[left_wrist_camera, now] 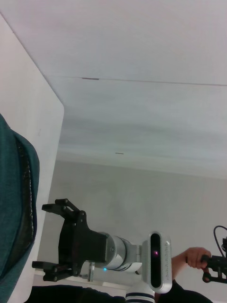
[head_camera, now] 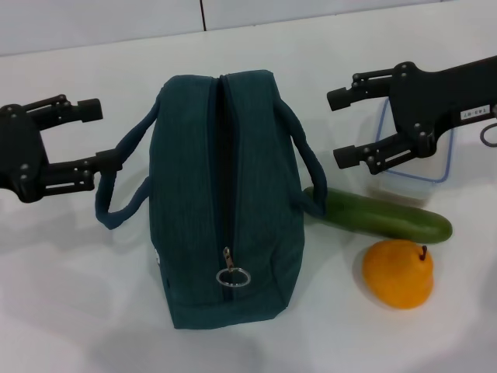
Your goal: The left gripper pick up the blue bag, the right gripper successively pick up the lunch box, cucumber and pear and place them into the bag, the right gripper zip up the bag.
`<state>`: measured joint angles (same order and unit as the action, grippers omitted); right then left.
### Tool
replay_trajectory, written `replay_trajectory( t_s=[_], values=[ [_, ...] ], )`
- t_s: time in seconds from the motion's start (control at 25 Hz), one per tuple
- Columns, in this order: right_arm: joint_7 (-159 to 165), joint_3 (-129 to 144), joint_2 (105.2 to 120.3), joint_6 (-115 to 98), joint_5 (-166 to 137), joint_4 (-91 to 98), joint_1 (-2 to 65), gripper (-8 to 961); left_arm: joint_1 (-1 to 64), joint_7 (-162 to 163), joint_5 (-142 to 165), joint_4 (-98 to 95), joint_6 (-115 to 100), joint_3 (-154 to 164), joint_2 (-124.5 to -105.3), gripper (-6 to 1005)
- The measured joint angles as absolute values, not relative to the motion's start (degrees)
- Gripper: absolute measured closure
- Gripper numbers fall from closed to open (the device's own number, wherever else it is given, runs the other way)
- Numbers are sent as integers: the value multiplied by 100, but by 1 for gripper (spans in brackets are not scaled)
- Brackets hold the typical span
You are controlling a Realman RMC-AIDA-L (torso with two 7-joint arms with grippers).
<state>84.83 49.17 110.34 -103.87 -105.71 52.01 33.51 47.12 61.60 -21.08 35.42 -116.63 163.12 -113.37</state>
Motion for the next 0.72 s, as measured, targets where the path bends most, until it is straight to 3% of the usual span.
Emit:
replay_trajectory(
  t_s=[0.48, 0.72],
  values=[
    [8481, 4915, 11135, -10304, -10592, 5248, 3344, 84, 4674, 6235, -2095, 3542, -11663, 16312, -11309, 171],
    [8481, 4917, 11135, -10294, -10594, 5255, 3354, 83, 5036, 7636, -2108, 3749, -11662, 16315, -11323, 172]
  ],
)
